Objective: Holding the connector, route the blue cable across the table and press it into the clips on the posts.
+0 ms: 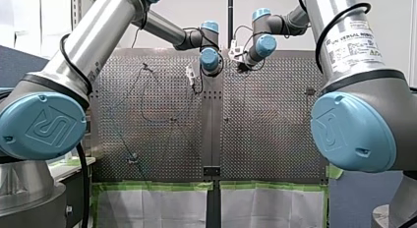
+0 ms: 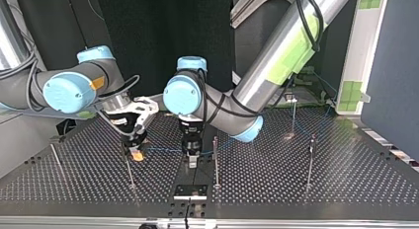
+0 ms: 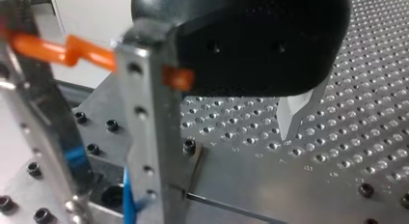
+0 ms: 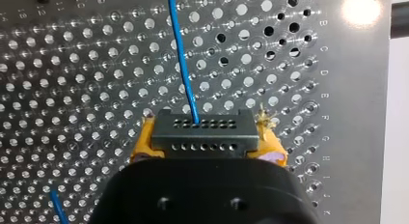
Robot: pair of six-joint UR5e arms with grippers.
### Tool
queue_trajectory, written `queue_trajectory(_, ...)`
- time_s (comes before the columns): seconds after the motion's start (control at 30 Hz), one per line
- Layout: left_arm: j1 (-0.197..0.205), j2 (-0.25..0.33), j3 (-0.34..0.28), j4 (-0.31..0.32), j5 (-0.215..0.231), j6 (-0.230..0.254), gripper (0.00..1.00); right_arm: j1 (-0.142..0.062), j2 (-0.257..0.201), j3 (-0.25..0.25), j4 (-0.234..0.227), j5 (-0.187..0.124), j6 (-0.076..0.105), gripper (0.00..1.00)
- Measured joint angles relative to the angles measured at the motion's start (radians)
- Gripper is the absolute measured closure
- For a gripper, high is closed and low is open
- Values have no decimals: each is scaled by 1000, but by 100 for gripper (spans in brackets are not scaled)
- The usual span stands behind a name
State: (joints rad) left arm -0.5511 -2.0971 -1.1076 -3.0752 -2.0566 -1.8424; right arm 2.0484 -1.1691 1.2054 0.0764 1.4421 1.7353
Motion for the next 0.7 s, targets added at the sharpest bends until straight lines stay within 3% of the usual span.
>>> queue_trajectory(0.1,-4,0,0,2,-10,-3,6,0,0,0,0,0,0,100)
queue_trajectory(0.13,-5,0,0,2,-15,-4,18,0,0,0,0,-1,0,100)
queue_trajectory(0.17,-7,0,0,2,-19,-4,37,0,0,0,0,-1,0,100)
queue_trajectory(0.2,-9,0,0,2,-25,-4,37,0,0,0,0,-2,0,100)
queue_trajectory(0.27,-13,0,0,2,-33,-4,63,0,1,0,1,-2,0,100)
queue_trajectory(0.3,-16,0,0,2,-38,-4,63,0,1,0,1,-3,0,100)
queue_trajectory(0.37,-20,1,0,0,-48,-5,92,0,1,0,1,-3,0,100)
queue_trajectory(0.4,-23,2,0,-1,-57,-6,92,0,1,0,1,-3,0,100)
queue_trajectory(0.43,-25,2,0,-3,-64,-8,100,0,1,0,1,-3,0,100)
queue_trajectory(0.7,-35,2,0,-49,-112,-35,100,0,1,0,1,-2,0,100)
